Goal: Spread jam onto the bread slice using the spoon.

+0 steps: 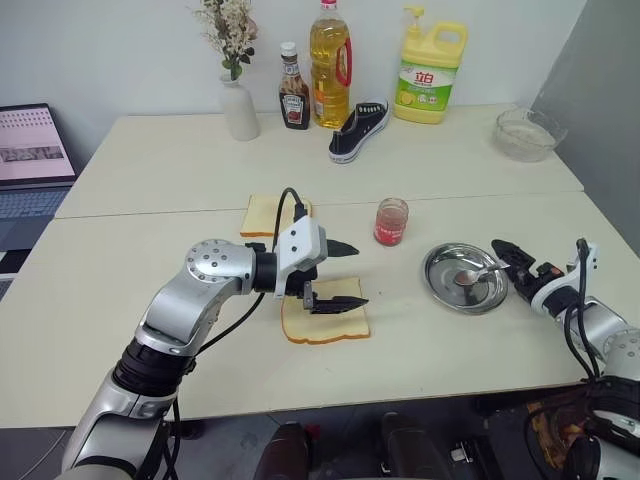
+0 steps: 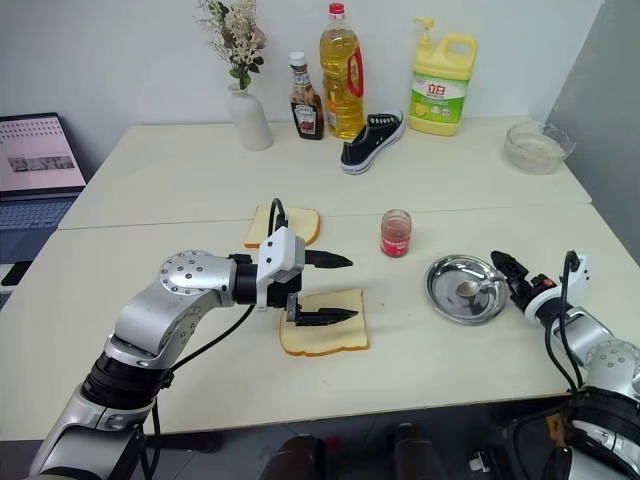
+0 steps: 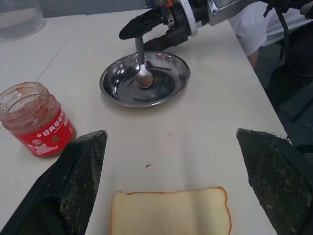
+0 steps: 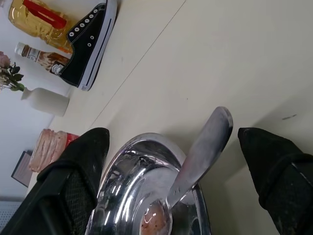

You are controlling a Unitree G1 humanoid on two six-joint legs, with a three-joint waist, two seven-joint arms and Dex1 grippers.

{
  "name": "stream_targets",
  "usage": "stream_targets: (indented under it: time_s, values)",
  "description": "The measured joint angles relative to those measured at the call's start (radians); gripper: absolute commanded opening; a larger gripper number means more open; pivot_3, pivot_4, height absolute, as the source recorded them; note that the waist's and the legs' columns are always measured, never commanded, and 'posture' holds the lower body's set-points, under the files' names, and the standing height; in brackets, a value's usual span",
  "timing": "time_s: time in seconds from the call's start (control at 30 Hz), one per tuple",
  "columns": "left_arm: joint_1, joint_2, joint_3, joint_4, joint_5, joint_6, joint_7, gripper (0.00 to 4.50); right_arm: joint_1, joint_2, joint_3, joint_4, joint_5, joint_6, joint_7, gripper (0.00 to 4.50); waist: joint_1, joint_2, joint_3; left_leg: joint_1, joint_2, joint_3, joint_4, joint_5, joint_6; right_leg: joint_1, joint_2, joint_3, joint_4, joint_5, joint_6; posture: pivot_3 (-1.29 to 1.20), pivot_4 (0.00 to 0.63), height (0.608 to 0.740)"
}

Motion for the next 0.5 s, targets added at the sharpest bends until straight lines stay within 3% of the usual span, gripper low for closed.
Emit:
stream_targets:
  time_s: [0.07,0.17,0.5]
  values:
    - [-0.001,0.0,0.0,0.0,0.0,0.0,0.0,4.43,-0.011,0.0,-0.001,0.016,-0.008,-0.005,0.004,4.5,0.0,0.0,0.0,0.0,0.0,0.0,0.0,0.0,0.0,0.0,0.0,0.0,0.0,0.0,0.0,0.0,0.15,0.74]
    - [-0.006,0.0,0.0,0.0,0.0,0.0,0.001,4.5,-0.018,0.0,-0.003,0.027,-0.013,-0.012,0.006,3.97,0.0,0.0,0.0,0.0,0.0,0.0,0.0,0.0,0.0,0.0,0.0,0.0,0.0,0.0,0.0,0.0,0.15,0.74]
    - [-0.017,0.0,0.0,0.003,0.0,-0.001,0.007,4.5,-0.019,0.005,-0.012,0.039,-0.013,-0.019,0.007,0.41,0.0,0.0,0.0,0.0,0.0,0.0,0.0,0.0,0.0,0.0,0.0,0.0,0.0,0.0,0.0,0.0,0.15,0.74]
